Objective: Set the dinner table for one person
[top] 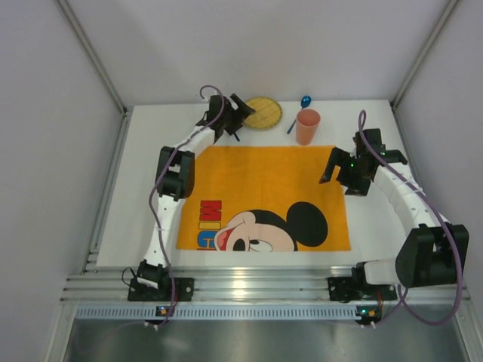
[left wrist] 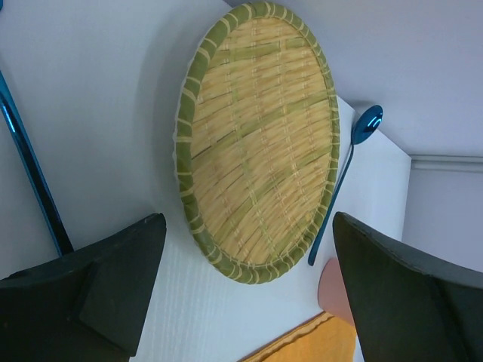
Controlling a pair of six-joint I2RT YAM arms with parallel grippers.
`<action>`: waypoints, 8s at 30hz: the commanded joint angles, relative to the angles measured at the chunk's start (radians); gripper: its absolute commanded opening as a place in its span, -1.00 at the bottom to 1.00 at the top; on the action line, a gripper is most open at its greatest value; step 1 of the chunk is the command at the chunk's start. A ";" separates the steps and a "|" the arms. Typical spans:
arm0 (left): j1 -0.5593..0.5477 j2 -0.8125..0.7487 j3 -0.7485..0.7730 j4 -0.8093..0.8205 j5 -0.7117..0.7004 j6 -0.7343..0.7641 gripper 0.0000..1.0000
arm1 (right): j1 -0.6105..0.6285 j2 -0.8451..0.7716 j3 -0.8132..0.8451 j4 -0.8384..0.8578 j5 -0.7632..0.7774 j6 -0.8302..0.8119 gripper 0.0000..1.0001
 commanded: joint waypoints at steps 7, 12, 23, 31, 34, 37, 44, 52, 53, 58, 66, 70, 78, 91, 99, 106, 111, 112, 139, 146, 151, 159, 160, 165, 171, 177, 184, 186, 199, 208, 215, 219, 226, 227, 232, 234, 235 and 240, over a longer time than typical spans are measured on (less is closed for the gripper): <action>0.012 0.036 0.040 -0.019 0.041 -0.004 0.91 | -0.012 0.129 0.109 0.005 0.006 0.014 1.00; 0.001 0.180 0.166 0.044 0.083 -0.127 0.51 | -0.015 0.183 0.181 -0.002 -0.001 0.002 0.99; -0.005 0.205 0.209 0.118 0.063 -0.183 -1.00 | -0.045 0.152 0.181 -0.025 0.002 -0.023 0.99; 0.030 -0.049 -0.019 0.221 0.178 -0.134 -1.00 | -0.045 0.066 0.128 -0.003 -0.029 -0.023 0.99; 0.044 -0.218 -0.211 0.268 0.180 -0.105 -1.00 | -0.045 0.014 0.111 0.000 -0.040 -0.024 0.99; 0.052 -0.378 -0.399 0.314 0.212 -0.085 -1.00 | -0.045 -0.042 0.086 -0.002 -0.044 -0.035 0.99; 0.043 -0.755 -0.909 0.350 0.275 -0.039 -1.00 | -0.045 -0.130 0.046 0.002 -0.067 -0.040 0.99; -0.038 -1.136 -1.447 0.334 0.249 -0.019 -1.00 | -0.044 -0.185 -0.010 0.002 -0.142 0.003 1.00; -0.051 -1.156 -1.478 0.340 0.226 -0.019 -1.00 | -0.044 -0.207 -0.020 0.002 -0.146 0.006 1.00; -0.114 -1.188 -1.590 0.409 0.178 -0.038 -1.00 | -0.032 -0.251 -0.073 -0.012 -0.139 0.000 0.99; -0.158 -1.128 -1.538 0.383 0.155 0.004 -1.00 | -0.025 -0.299 -0.113 -0.037 -0.116 -0.007 0.99; -0.157 -1.104 -1.433 0.093 0.120 0.085 -0.66 | -0.025 -0.285 -0.074 -0.038 -0.109 0.008 1.00; -0.148 -1.156 -1.390 -0.028 0.091 0.139 0.96 | -0.025 -0.006 0.255 0.005 -0.110 0.043 1.00; -0.101 -1.135 -1.198 -0.181 0.144 0.246 0.91 | -0.027 0.813 1.034 -0.046 -0.020 0.104 0.99; -0.066 -1.081 -1.151 -0.219 0.193 0.292 0.83 | -0.016 1.033 1.216 -0.046 0.067 0.164 0.60; -0.013 -1.003 -1.025 -0.334 0.135 0.358 0.86 | -0.016 0.958 1.218 -0.046 0.077 0.091 -1.00; -0.011 -0.871 -0.764 -0.581 -0.145 0.458 0.96 | -0.013 0.786 1.123 -0.074 0.058 0.030 -1.00; -0.011 -0.815 -0.677 -0.612 -0.181 0.468 0.96 | -0.009 0.714 1.096 -0.102 0.066 0.019 -1.00; -0.011 -0.148 0.095 -0.543 -0.377 0.416 0.80 | 0.152 0.460 0.509 -0.008 0.433 -0.069 -0.62; -0.011 -0.067 0.149 -0.548 -0.429 0.439 0.69 | 0.154 0.436 0.439 0.003 0.348 -0.060 0.49; -0.011 0.002 0.222 -0.536 -0.452 0.464 0.62 | 0.152 0.366 0.399 -0.024 0.309 -0.043 0.58; -0.014 0.062 0.310 -0.462 -0.488 0.467 0.51 | 0.152 0.234 0.284 -0.049 0.264 -0.015 0.58; -0.016 0.073 0.328 -0.473 -0.503 0.478 0.41 | 0.151 0.229 0.269 -0.054 0.262 -0.012 0.58; -0.014 0.119 0.391 -0.502 -0.575 0.570 0.08 | 0.152 0.197 0.259 -0.077 0.230 -0.006 0.58; -0.014 0.142 0.419 -0.528 -0.583 0.748 -0.07 | 0.125 0.192 0.299 -0.107 0.215 -0.015 0.58; 0.029 0.088 0.369 -0.565 -0.580 0.705 -0.01 | 0.117 0.206 0.307 -0.110 0.183 -0.032 0.58; 0.055 -0.179 -0.024 -0.083 -0.420 0.363 0.00 | 0.116 0.198 0.295 -0.109 0.181 -0.044 0.57; 0.026 -0.098 0.151 -0.174 -0.445 0.422 0.01 | 0.114 0.186 0.286 -0.109 0.184 -0.041 0.57; -0.077 0.120 0.402 -0.370 -0.558 0.580 0.12 | 0.018 0.037 0.135 -0.117 0.175 -0.069 0.59; -0.111 0.122 0.405 -0.381 -0.707 0.700 0.23 | -0.113 -0.040 0.046 -0.118 0.121 -0.115 0.60; -0.097 0.097 0.390 -0.431 -0.730 0.686 0.25 | -0.139 -0.017 0.029 -0.098 0.088 -0.136 0.59; -0.092 0.007 0.264 -0.330 -0.750 0.703 0.26 | -0.137 0.011 0.034 -0.087 0.063 -0.138 0.58; -0.046 0.036 0.309 -0.433 -0.707 0.610 0.26 | -0.136 0.049 0.045 -0.084 0.042 -0.141 0.57; -0.042 0.047 0.309 -0.451 -0.690 0.604 0.26 | -0.136 0.052 0.046 -0.084 0.042 -0.142 0.57; -0.031 0.082 0.344 -0.465 -0.635 0.608 0.12 | -0.136 0.075 0.057 -0.084 0.042 -0.142 0.57; -0.026 0.100 0.376 -0.497 -0.605 0.607 0.01 | -0.136 0.082 0.065 -0.084 0.042 -0.142 0.57; -0.020 0.112 0.393 -0.503 -0.591 0.607 -0.18 | -0.136 0.088 0.066 -0.083 0.042 -0.141 0.57; 0.001 0.134 0.408 -0.549 -0.516 0.604 -0.69 | -0.137 0.109 0.075 -0.080 0.037 -0.135 0.57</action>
